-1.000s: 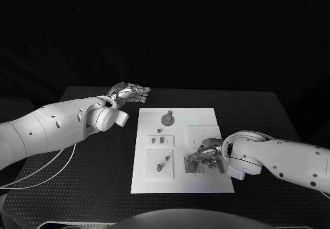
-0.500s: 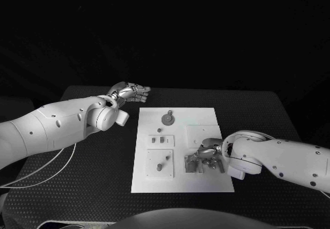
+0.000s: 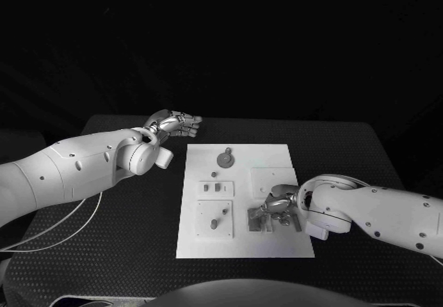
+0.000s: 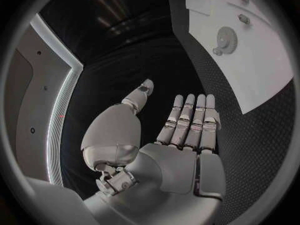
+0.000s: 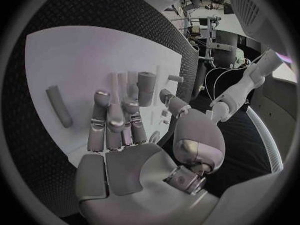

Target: Assemble the parts on the task board

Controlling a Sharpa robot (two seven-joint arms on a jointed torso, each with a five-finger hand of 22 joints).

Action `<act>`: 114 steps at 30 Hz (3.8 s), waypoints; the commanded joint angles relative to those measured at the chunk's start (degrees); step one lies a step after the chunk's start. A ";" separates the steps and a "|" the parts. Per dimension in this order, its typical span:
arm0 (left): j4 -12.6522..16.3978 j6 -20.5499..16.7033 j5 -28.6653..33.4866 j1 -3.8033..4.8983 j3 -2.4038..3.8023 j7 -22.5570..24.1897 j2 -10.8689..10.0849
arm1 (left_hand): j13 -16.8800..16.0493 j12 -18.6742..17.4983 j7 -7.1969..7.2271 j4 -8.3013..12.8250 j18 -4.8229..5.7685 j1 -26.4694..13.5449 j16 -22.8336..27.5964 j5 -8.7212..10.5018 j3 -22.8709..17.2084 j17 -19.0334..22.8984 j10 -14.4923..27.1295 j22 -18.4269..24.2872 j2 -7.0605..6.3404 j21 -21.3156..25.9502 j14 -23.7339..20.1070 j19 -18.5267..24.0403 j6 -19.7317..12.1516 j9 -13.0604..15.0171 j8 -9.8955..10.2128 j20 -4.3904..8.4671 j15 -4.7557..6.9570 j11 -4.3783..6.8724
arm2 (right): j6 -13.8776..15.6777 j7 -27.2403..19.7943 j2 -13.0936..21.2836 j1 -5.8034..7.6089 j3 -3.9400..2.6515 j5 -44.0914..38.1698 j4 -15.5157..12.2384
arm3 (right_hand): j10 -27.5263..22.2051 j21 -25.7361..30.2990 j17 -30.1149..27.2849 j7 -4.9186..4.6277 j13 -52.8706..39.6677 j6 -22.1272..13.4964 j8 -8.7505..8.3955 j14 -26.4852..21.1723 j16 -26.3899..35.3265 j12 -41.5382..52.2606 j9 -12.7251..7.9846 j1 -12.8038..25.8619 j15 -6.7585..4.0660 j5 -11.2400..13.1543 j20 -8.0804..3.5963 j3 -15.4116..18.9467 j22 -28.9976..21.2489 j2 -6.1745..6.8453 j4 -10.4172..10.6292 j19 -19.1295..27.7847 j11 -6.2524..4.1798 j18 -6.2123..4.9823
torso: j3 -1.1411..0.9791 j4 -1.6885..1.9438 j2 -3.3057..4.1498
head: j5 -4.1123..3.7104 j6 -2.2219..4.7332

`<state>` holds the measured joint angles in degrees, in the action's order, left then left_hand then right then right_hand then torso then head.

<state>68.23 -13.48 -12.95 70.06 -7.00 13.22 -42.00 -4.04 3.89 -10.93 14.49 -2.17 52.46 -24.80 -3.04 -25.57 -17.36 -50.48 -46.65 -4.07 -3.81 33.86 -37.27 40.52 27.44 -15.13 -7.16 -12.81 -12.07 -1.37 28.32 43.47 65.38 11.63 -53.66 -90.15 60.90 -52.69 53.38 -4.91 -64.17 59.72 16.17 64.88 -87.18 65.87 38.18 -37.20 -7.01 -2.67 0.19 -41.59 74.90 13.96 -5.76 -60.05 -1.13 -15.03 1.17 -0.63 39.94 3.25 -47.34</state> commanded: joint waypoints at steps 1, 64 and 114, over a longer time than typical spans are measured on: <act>0.12 0.66 0.20 0.07 0.04 0.31 0.04 | 0.06 0.03 -2.23 0.04 -0.13 0.07 0.36 0.10 0.02 -0.08 0.27 0.06 -0.42 -0.12 -0.22 -0.01 -0.35 0.09 -0.38 0.07 0.00 -0.04 | 0.05 -0.06 -0.03 -0.14 0.10 -0.90 0.09 | -0.46 0.34 -0.09 -0.21 0.11 -0.27 -0.32 -0.35 -0.31 0.18 -0.04 -0.50 0.05 -0.22 0.10 0.17 0.91 0.37 0.30 0.48 0.01 0.03 | 0.01 -0.01 0.01 | -0.02 -0.07; 0.02 1.09 0.12 0.07 0.03 -0.33 0.05 | 0.04 0.06 -2.32 -0.12 -0.06 -0.01 0.39 0.11 0.05 -0.16 0.27 0.14 -0.45 -0.12 -0.29 0.10 -0.31 0.11 -0.46 0.03 -0.06 -0.09 | -3.78 -1.39 0.70 -0.72 0.10 -18.97 -3.11 | 4.77 -0.77 1.86 2.52 1.45 6.47 2.47 5.15 -1.99 2.63 2.01 -12.32 -1.65 -0.23 -0.83 3.22 0.69 -1.66 -3.39 -2.12 -2.62 0.03 | 0.02 0.03 0.01 | -0.11 -0.25; 0.11 -0.45 -0.15 0.07 0.02 0.82 -0.48 | 0.05 0.07 -1.84 -0.20 -0.01 0.19 0.30 0.11 -0.01 -0.38 0.48 0.22 -0.76 -0.17 -0.18 0.27 -0.51 0.10 -0.49 0.05 0.08 0.01 | -1.58 -0.80 11.75 1.90 0.04 -20.28 -3.14 | 10.61 -0.32 3.06 0.53 -4.83 1.67 -0.13 6.76 -2.24 8.18 2.54 -10.36 -0.28 -0.22 -1.37 2.88 0.77 -1.13 -3.01 -2.70 -0.66 0.03 | -0.08 -0.11 0.06 | -0.83 -0.17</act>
<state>68.15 -13.65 -13.03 70.07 -7.02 13.11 -42.59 -4.04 3.89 -10.73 14.49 -2.17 52.70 -24.60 -3.04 -25.57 -17.66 -50.26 -46.52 -4.30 -3.81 33.87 -37.27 40.31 27.45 -15.35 -7.16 -12.80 -12.29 -0.29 26.21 55.27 67.49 11.62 -71.74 -93.17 71.49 -53.14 56.39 -3.82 -68.98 61.72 15.81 71.67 -89.08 73.81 40.64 -47.24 -7.42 -2.66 -1.42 -38.70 74.90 12.97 -8.41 -62.76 -1.84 -14.23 1.10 -0.71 39.96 2.40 -47.40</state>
